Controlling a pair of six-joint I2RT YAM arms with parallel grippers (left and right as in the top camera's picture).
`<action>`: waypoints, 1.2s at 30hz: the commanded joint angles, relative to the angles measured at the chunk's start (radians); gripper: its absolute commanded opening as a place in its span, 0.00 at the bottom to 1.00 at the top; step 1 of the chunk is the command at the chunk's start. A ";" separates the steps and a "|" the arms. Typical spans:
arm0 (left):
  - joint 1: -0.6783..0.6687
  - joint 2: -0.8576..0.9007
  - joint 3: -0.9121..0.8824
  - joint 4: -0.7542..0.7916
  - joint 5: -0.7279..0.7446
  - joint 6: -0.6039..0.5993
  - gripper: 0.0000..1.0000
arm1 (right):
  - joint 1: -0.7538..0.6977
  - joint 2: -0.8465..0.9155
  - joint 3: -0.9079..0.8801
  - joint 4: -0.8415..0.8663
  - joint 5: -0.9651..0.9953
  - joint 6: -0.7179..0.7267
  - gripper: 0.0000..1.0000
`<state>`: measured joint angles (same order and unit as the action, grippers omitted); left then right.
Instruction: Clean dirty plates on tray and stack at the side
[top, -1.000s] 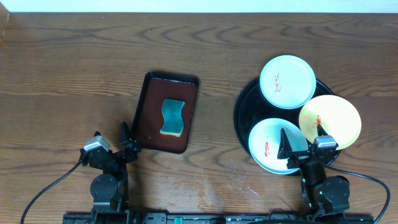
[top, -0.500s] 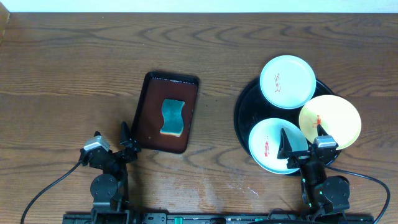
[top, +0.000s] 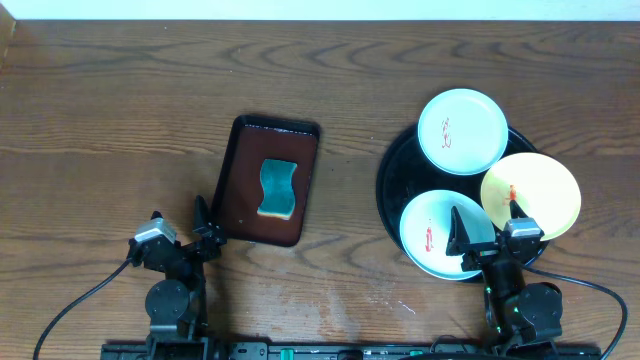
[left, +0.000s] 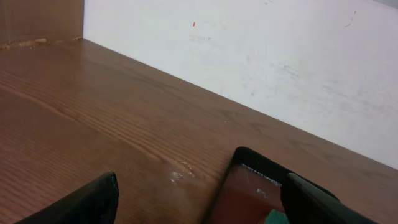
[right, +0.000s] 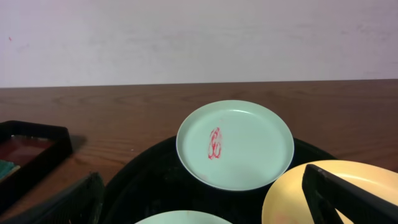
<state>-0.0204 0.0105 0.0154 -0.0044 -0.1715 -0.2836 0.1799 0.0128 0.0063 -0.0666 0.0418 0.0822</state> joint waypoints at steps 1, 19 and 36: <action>0.005 0.000 -0.011 -0.047 -0.024 0.018 0.84 | -0.003 0.002 -0.001 0.000 0.037 -0.025 0.99; 0.004 0.002 0.031 0.129 0.142 -0.016 0.84 | -0.002 0.024 0.106 0.020 -0.077 0.018 0.99; 0.004 0.781 0.829 -0.552 0.373 -0.013 0.84 | -0.003 0.835 0.995 -0.665 -0.232 -0.113 0.99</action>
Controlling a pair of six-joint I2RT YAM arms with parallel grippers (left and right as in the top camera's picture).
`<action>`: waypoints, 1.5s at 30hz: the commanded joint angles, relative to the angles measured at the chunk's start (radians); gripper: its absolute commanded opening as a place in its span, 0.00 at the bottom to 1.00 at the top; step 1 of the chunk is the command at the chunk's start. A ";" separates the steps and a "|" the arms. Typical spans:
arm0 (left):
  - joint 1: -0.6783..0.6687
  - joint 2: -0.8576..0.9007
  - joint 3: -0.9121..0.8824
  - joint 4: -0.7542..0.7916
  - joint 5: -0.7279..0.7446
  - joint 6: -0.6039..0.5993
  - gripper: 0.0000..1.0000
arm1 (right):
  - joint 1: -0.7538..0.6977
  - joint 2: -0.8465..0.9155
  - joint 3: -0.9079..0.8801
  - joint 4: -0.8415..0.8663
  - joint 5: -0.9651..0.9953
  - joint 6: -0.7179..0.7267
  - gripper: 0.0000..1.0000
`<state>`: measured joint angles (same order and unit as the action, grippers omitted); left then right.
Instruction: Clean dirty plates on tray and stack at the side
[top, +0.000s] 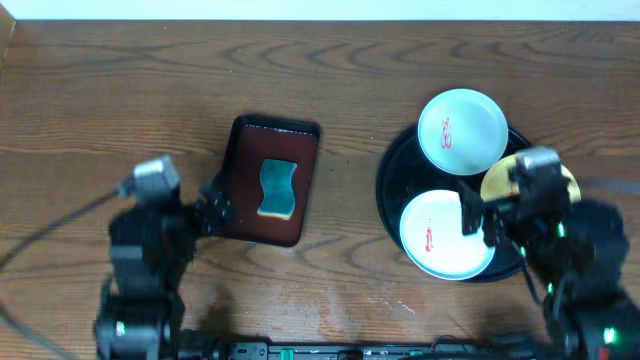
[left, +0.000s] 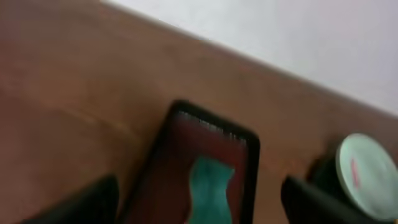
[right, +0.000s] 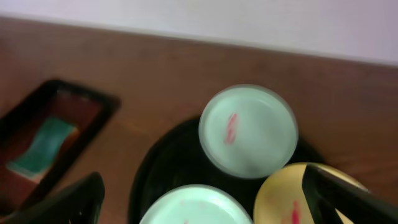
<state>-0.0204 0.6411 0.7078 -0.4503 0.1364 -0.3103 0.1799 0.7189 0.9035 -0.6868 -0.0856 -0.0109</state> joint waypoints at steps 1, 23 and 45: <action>0.004 0.203 0.177 -0.143 0.066 0.044 0.84 | -0.002 0.165 0.117 -0.051 -0.135 -0.020 0.99; -0.206 0.912 0.249 -0.156 0.129 0.083 0.75 | -0.002 0.325 0.138 -0.047 -0.311 0.092 0.99; -0.258 1.046 0.380 -0.228 -0.013 0.040 0.73 | -0.080 0.388 0.137 -0.117 -0.124 0.306 0.82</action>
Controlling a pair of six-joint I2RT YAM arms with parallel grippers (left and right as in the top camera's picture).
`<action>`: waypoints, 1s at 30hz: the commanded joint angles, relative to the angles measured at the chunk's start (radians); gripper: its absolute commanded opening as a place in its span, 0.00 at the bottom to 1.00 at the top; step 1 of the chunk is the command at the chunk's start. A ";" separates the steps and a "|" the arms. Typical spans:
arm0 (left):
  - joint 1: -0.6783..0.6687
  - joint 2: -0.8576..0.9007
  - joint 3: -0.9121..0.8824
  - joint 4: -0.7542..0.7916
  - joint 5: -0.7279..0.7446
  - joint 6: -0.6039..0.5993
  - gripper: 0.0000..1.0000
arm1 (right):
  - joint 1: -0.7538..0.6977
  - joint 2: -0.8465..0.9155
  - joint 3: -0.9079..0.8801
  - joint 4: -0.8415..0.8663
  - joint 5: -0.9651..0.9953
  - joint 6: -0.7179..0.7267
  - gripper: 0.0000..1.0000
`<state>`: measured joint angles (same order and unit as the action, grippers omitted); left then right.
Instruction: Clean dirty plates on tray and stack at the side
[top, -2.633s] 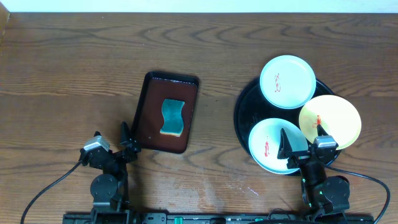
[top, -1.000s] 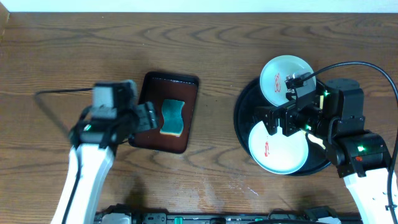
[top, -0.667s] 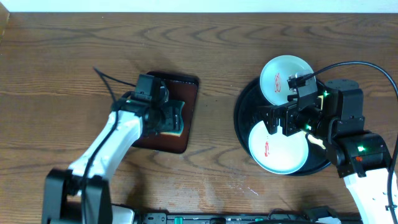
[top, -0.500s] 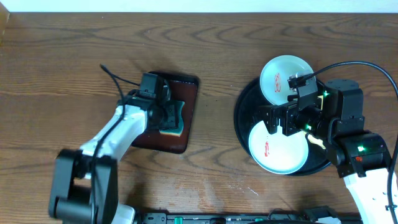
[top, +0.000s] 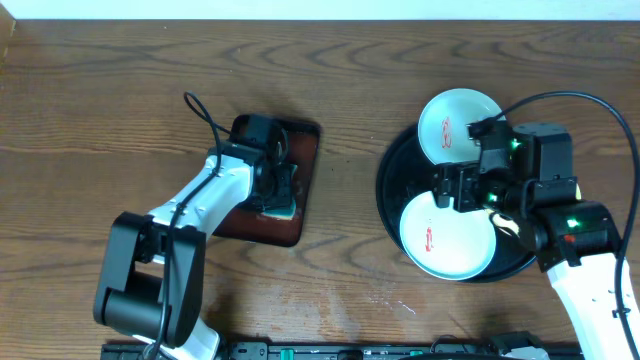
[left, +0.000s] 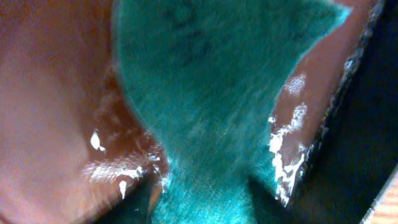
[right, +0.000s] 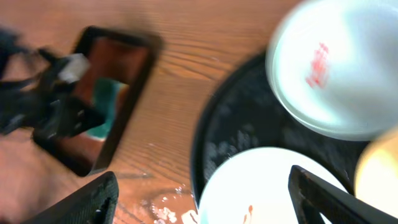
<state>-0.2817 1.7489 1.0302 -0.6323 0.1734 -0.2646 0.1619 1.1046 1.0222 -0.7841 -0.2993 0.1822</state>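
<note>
A teal sponge (left: 217, 93) lies in the wet red-brown tray (top: 303, 150); its end shows in the overhead view as the sponge (top: 280, 208). My left gripper (top: 271, 186) is down on it, dark fingers (left: 134, 205) pressed to both sides of its narrow waist. On the round black tray (top: 392, 180) a mint plate (top: 450, 125) with a red smear sits at the back. A second smeared plate (top: 445, 245) sits in front. My right gripper (top: 450, 188) hangs open above the black tray (right: 242, 130), over the front plate (right: 261, 193). A yellow plate (right: 387, 168) shows at the right edge.
Water drops (top: 400, 305) lie on the wooden table in front of the black tray. A cable (top: 200, 115) loops from the left arm over the table. The back plate (right: 336, 68) fills the upper right of the right wrist view.
My left gripper went from beside the red-brown tray to down on the sponge and closed on it. My right arm moved back and left over the black tray, now covering the yellow plate.
Both arms first rested low at the table's front edge, grippers open. Then both were raised, the left beside the sponge tray, the right over the yellow plate. Now the left grips the sponge in its tray and the right hangs open over the plates.
</note>
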 joint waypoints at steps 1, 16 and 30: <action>0.003 -0.086 0.061 -0.049 -0.051 -0.005 0.84 | -0.093 0.003 0.018 -0.039 0.089 0.118 0.80; -0.016 -0.030 0.023 0.078 -0.059 0.002 0.59 | -0.272 0.094 0.017 -0.291 0.018 -0.013 0.63; -0.016 0.052 0.087 0.041 -0.059 0.002 0.31 | -0.273 0.100 0.016 -0.338 0.050 -0.001 0.60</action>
<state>-0.2955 1.8168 1.0882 -0.5343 0.1139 -0.2623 -0.1032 1.2034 1.0237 -1.1107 -0.2691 0.1787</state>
